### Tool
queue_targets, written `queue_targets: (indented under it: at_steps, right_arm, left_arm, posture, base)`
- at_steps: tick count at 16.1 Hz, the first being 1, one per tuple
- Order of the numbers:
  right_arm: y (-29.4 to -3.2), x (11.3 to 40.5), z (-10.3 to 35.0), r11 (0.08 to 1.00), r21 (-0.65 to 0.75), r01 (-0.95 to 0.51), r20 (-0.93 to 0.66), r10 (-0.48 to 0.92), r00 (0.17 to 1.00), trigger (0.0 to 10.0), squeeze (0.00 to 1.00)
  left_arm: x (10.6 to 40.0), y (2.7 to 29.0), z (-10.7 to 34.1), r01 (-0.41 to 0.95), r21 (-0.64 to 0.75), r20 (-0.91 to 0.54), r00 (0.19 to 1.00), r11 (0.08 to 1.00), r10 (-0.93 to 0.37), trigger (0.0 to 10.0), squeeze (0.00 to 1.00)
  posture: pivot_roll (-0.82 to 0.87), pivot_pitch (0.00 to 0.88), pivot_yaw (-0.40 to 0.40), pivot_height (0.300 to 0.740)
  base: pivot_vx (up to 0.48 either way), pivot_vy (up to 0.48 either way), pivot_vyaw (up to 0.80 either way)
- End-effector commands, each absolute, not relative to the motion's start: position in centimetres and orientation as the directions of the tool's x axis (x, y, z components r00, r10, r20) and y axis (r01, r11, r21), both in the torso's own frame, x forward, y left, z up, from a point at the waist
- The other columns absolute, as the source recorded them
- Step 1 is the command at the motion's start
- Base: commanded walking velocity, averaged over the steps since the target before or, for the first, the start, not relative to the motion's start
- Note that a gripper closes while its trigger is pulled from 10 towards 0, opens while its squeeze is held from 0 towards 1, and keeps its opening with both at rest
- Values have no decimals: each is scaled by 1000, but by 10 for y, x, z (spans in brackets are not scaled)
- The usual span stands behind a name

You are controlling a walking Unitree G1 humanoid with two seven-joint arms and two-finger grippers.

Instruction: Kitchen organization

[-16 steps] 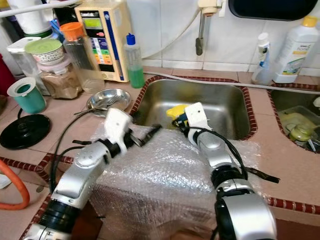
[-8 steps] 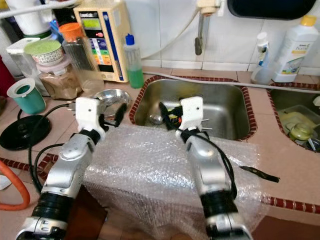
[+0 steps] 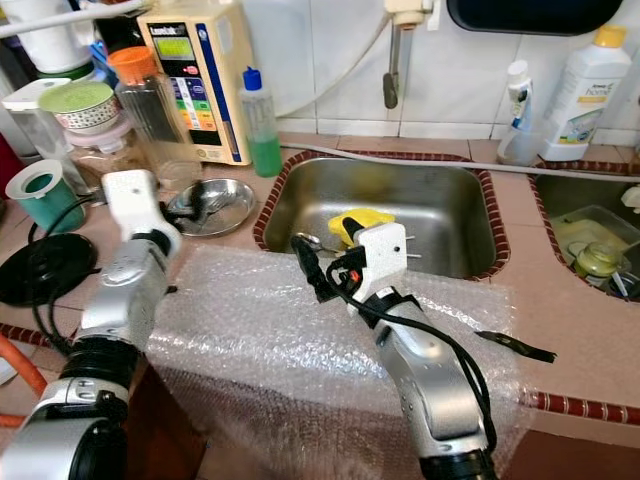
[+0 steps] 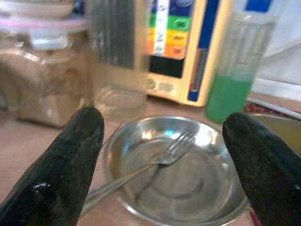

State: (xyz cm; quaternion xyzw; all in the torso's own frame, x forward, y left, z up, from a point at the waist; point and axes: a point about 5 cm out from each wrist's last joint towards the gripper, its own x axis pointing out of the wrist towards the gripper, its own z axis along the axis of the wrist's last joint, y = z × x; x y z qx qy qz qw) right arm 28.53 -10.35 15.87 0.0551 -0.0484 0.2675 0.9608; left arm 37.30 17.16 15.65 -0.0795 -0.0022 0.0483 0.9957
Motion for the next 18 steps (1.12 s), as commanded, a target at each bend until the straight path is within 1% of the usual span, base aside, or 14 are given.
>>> queue_targets:
  at_steps: [1,3,5,6,7,8,10,12,13,18]
  right_arm:
    - [-102,282,163,854,69,-516,124,506,854,10000,0]
    - [-103,281,164,861,79,-502,110,493,863,10000,0]
    - [-104,279,165,862,73,-502,95,495,864,10000,0]
    - [-104,279,166,862,71,-502,90,496,864,10000,0]
    - [-104,278,166,862,71,-502,89,496,864,10000,0]
    - [-105,279,168,860,66,-506,88,500,861,10000,0]
    - [-104,280,171,857,58,-512,90,506,858,10000,0]
    - [-102,278,172,842,68,-536,88,530,844,10000,0]
    - [-98,275,172,816,64,-575,79,570,818,10000,0]
    - [-94,266,167,768,82,-635,45,633,773,10000,0]
  left_arm:
    - [371,178,149,-143,-174,-48,990,974,136,10000,0]
    - [371,190,140,-221,-190,-101,973,957,205,10000,0]
    - [374,201,139,-277,-203,-121,959,939,257,10000,0]
    - [377,207,139,-301,-221,-143,951,928,275,10000,0]
    - [377,208,140,-308,-224,-146,949,925,280,10000,0]
    - [379,211,141,-321,-256,-156,945,912,289,10000,0]
    - [381,213,143,-326,-298,-161,944,897,289,10000,0]
    - [383,213,139,-335,-381,-210,939,862,273,10000,0]
    - [384,211,135,-350,-445,-257,932,825,257,10000,0]
    - [387,211,133,-347,-535,-288,932,770,220,10000,0]
  posture:
    - [-68,0,133,740]
    - [-62,0,133,740]
    - [-59,0,131,740]
    - [-58,0,128,740]
    - [-58,0,124,740]
    - [-58,0,123,740]
    - [-61,0,123,740]
    - [-61,0,123,740]
    - [-64,0,128,740]
    - [-72,0,137,740]
  base:
    - [0,0,0]
    - [0,0,0]
    - [0,0,0]
    - [0,0,0]
    - [0,0,0]
    - [0,0,0]
    - [0,0,0]
    - [0,0,0]
    - [0,0,0]
    - [0,0,0]
